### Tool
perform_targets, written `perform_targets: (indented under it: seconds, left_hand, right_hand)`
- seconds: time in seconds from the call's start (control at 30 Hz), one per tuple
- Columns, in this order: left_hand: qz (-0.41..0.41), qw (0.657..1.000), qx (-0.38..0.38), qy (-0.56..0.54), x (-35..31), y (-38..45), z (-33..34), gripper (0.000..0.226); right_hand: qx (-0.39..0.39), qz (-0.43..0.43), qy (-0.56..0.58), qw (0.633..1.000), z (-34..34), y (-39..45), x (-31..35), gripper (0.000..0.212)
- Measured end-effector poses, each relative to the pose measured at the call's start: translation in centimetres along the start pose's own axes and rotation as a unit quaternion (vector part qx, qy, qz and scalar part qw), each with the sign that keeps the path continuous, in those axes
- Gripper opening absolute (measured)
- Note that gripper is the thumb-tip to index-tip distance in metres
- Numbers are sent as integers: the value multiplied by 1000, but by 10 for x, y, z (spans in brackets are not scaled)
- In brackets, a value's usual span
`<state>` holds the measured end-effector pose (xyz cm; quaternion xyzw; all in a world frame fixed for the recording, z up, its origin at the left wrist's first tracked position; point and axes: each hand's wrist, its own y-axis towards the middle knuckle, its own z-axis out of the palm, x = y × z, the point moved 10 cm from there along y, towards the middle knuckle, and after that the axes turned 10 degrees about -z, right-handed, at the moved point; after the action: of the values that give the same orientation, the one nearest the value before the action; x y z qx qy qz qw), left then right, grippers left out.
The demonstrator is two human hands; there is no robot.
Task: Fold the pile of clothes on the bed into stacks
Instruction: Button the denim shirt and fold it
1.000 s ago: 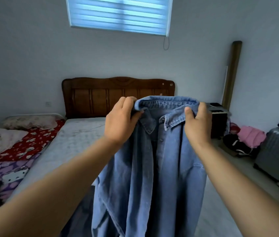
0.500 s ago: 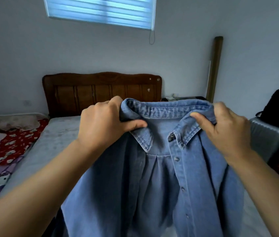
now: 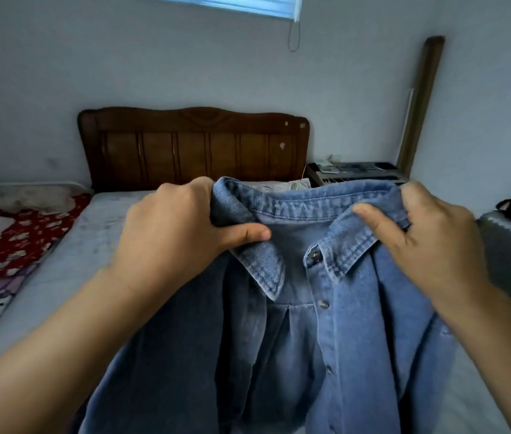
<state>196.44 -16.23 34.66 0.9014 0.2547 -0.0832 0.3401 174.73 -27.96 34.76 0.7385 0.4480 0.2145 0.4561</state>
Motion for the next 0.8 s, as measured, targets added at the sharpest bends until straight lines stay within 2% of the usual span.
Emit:
perform_targets:
  seconds: [0.1,0.2,0.27,0.33,0.47,0.57,0.63,0.7,0.8]
  left_hand:
    - [-70,990,105,68,21,27,92,74]
    - [-132,957,236,101,56,32,205,67]
    - [-162,933,297,122,82,25,275,66]
    - [-196,917,325,123,109,16,331,64]
    - [-257,895,345,117,160,2,412,63]
    - [-269,884,370,94,196,-4,471,54]
    - [-268,879,391,54,216,-6,506,44]
    - [-257,875,410,28,240,-4,544,35]
    - [-243,870,428,24,269,2,594,31]
  right_hand:
    - [133,43,38,989,90,-14,-39,51]
    - [297,77,43,951,201,-60,-72,48]
    - [364,77,51,927,270,-95,-83,52]
    - [408,71,49,909,328,-124,-88,54]
    - [451,52,52,889,423,-169,-90,55]
    - [462,81,106,877,493,-206,-91,52]
    - [463,110,161,865,530,-227,-92,41]
    - [463,139,216,848,569,-244,-94,22]
    - [478,153,224,835,618,-263,-100,10]
